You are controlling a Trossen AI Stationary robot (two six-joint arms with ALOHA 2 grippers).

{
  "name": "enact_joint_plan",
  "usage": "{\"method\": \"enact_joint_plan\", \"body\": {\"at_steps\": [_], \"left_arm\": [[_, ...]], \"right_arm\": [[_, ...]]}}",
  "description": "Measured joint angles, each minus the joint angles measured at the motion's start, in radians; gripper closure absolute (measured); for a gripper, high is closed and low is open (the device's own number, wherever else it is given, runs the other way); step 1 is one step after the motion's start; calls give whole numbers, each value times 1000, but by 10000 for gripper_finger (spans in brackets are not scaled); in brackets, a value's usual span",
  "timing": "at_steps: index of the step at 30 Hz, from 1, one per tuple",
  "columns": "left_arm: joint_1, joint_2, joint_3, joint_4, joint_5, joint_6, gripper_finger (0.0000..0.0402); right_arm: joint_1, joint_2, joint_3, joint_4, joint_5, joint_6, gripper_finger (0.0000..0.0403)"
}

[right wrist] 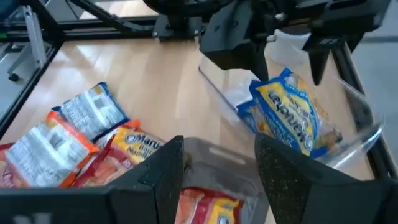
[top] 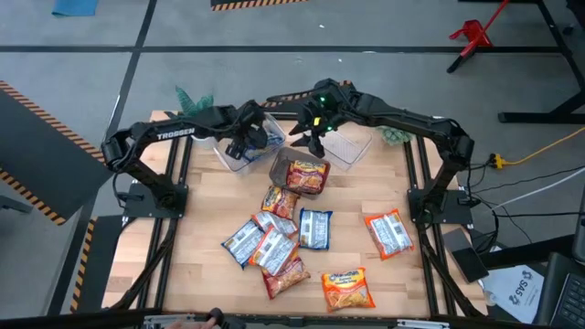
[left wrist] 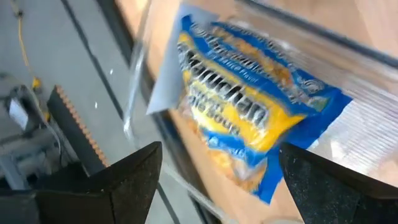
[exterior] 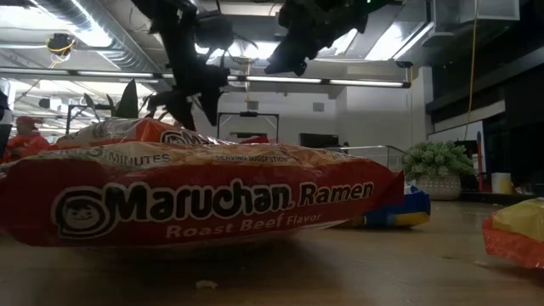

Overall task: Sort Maruchan noodles
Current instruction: Stack the blue noodle pack on top of the blue noodle pack

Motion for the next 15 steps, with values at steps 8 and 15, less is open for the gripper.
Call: {"method": "enact_joint_plan", "body": {"at_steps": [8,15], "left_arm": [[0,0,152,-155,-14,-180,85],[0,0,276,-277,-54,-303,85]], "right_arm": [[8,126,1,182,-1,66,219],[30,251,0,389,29,102,219]]}}
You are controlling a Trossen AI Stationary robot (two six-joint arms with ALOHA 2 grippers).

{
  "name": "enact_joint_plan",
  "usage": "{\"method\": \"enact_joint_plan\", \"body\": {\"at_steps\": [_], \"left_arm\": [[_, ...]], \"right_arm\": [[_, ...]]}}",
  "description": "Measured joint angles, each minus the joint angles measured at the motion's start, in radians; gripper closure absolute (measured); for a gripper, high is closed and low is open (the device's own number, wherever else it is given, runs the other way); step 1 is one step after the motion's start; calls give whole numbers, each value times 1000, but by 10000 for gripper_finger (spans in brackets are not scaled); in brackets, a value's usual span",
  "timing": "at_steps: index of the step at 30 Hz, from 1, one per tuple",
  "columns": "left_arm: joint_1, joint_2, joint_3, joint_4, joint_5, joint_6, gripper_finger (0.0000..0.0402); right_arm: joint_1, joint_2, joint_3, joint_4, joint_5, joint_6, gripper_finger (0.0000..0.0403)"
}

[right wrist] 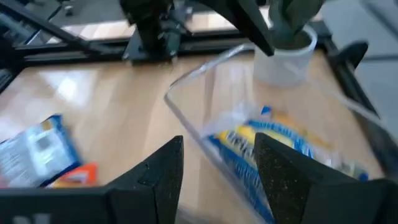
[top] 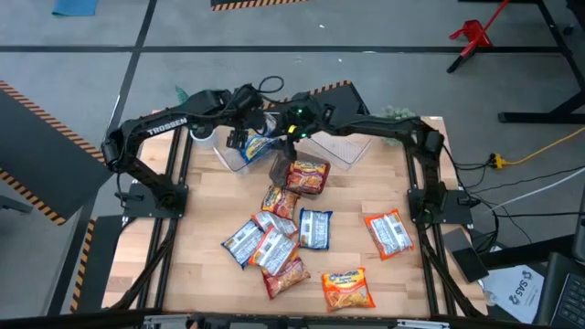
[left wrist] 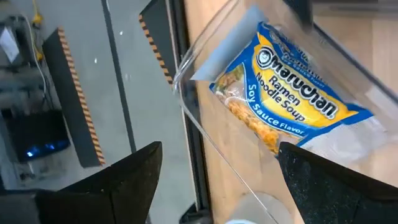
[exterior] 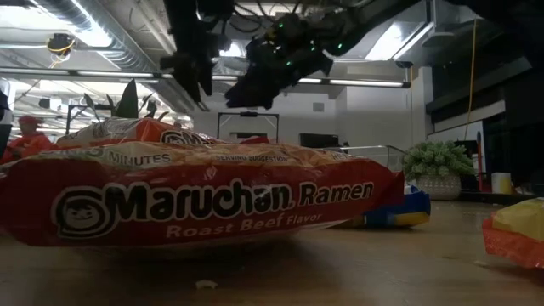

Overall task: Sort Maruchan noodles
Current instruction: Stack the blue noodle pack on top of the blue noodle pack

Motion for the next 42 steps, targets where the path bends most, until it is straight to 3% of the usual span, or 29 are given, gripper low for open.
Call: {"method": "enact_joint_plan", "body": {"at_steps": [9,17,26,33,42], "left_arm": [[0,0,192,-108,-1,-193,85],[-18,3,252,-119,15,-236,85],[-57,3,253,-143,8,-240,85],[-63,-2,227,-184,-9,-221,85],[-61,-3,179,-275,-5,-275,85]], "right_arm": [[4,115,0,197,87,24,219],[9,189,5,319,129,25,219],[9,192,4,255,234,-25,219],[20,181,1,216,201,-34,219],[12,162,217,9,217,-68,219]]}}
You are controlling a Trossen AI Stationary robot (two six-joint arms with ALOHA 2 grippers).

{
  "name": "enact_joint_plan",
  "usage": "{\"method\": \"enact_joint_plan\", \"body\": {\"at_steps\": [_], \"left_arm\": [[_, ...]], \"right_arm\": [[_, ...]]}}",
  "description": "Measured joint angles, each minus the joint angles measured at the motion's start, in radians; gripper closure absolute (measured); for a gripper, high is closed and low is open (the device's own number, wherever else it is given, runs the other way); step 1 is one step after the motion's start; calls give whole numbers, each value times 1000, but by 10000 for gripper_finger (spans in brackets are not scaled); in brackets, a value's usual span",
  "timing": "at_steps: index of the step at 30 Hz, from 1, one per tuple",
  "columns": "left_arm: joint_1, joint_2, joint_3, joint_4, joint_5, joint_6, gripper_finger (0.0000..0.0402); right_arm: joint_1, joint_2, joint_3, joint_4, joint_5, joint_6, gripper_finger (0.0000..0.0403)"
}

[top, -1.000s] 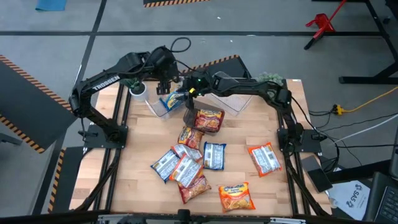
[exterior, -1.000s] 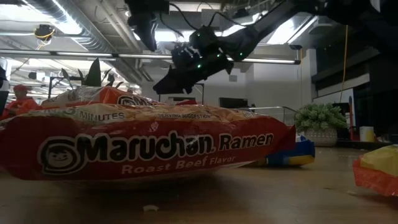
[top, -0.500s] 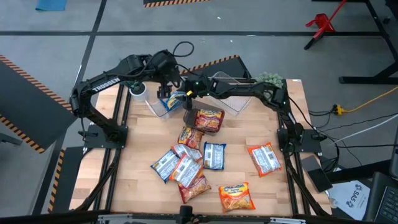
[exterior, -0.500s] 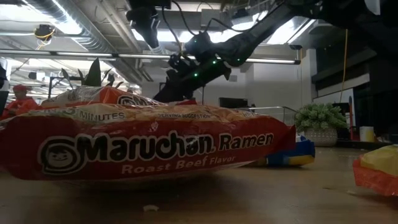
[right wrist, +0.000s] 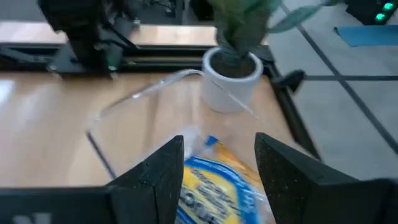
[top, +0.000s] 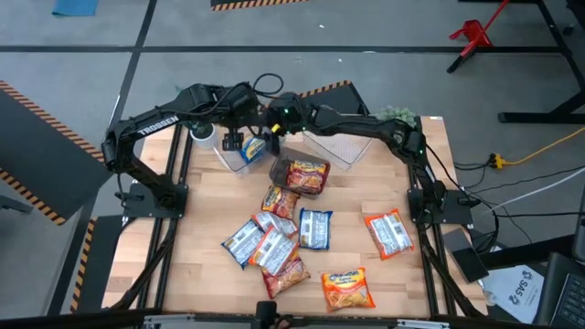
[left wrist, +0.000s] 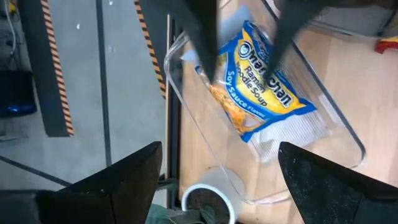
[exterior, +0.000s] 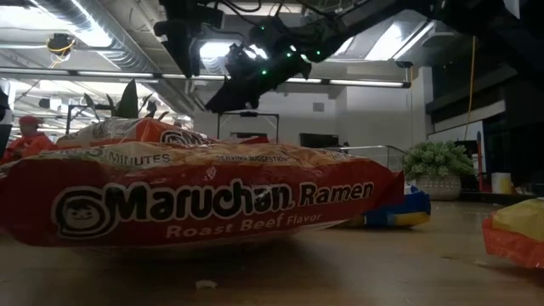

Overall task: Sort Maruchan noodles
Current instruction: Stack the blue noodle pack on top of the blue noodle pack

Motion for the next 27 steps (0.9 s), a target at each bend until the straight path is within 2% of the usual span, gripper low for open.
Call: {"method": "enact_joint_plan", "body": {"at_steps": [4,8,16,19,22,27], "left_arm": [[-16,-8,-1,-43,-1,-21,85],[-35,-40,-2,-105,-19,-60,85],[-41,-166,-2,-81,-21,-139,85],[-41,-220,-3,-14,3,-170,85],[-41,-280,-3,88,8,-206,85],[-41,-354,-3,223,8,-258,85]], "right_arm": [[-18,0,70,-103,38,-62,219],[-57,0,114,-209,25,-70,219],[-126,-1,114,-198,-51,22,219],[-91,-1,114,-150,-91,37,219],[-35,10,116,-105,-86,20,219],[59,86,115,-35,-4,-48,219]]}}
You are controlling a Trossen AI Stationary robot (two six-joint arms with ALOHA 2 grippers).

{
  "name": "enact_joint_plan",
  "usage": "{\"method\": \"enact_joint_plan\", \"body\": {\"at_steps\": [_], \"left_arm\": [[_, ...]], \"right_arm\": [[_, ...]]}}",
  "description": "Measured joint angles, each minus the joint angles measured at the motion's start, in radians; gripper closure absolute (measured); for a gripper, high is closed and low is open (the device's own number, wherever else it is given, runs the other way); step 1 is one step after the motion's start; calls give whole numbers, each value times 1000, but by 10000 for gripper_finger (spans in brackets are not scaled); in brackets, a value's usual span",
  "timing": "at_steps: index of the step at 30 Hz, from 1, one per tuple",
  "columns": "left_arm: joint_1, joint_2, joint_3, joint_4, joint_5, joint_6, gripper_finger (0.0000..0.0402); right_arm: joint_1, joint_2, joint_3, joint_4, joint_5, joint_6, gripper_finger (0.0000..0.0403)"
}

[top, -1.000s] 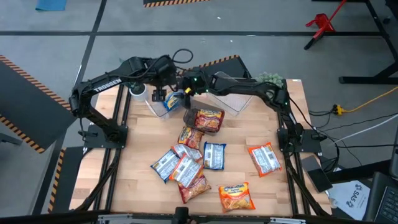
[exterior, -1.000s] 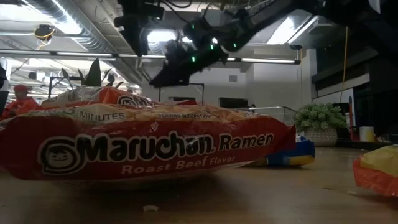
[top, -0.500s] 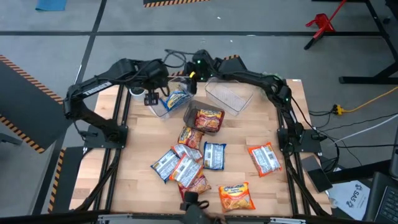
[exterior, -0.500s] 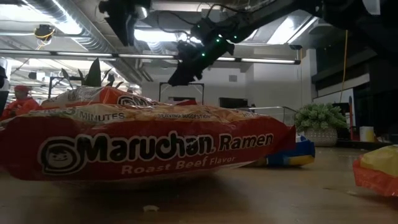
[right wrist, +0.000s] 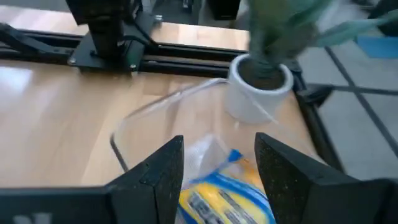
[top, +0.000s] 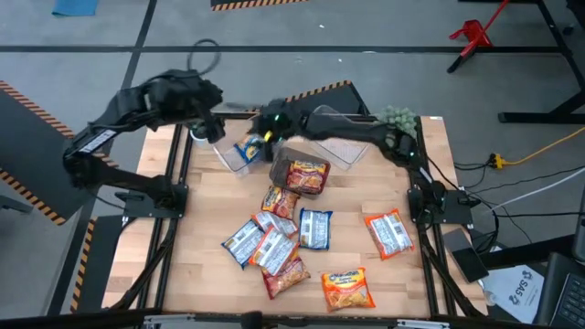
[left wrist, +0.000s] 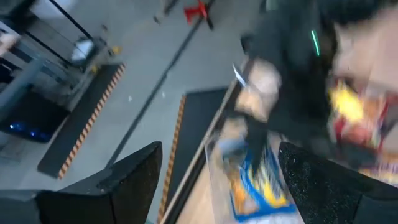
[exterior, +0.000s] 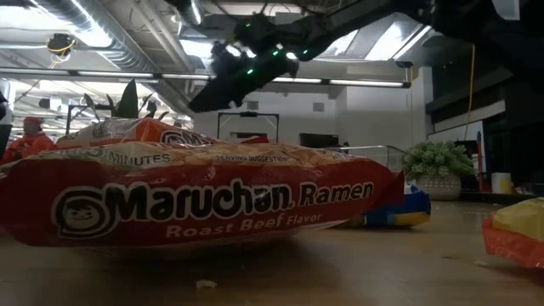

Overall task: Sort Maruchan noodles
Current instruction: Stack the blue noodle pack on top of the blue noodle pack

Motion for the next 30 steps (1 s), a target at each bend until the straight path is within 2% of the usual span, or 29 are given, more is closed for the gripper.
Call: {"method": "enact_joint_plan", "body": {"at_steps": [10,15,18,22,30], "left_arm": [[0,-42,0,39,1,-81,85],[-12,-37,0,34,3,-83,85],[-21,-35,0,33,5,-84,85],[-23,-36,0,32,4,-82,85],[-23,-36,0,32,4,-88,85]], "right_arm": [[12,114,0,-16,155,-13,219],[-13,124,3,-63,174,28,219],[-27,124,2,-69,226,44,219],[-46,129,-2,-88,209,87,219],[-42,126,-1,-111,303,171,219]]}}
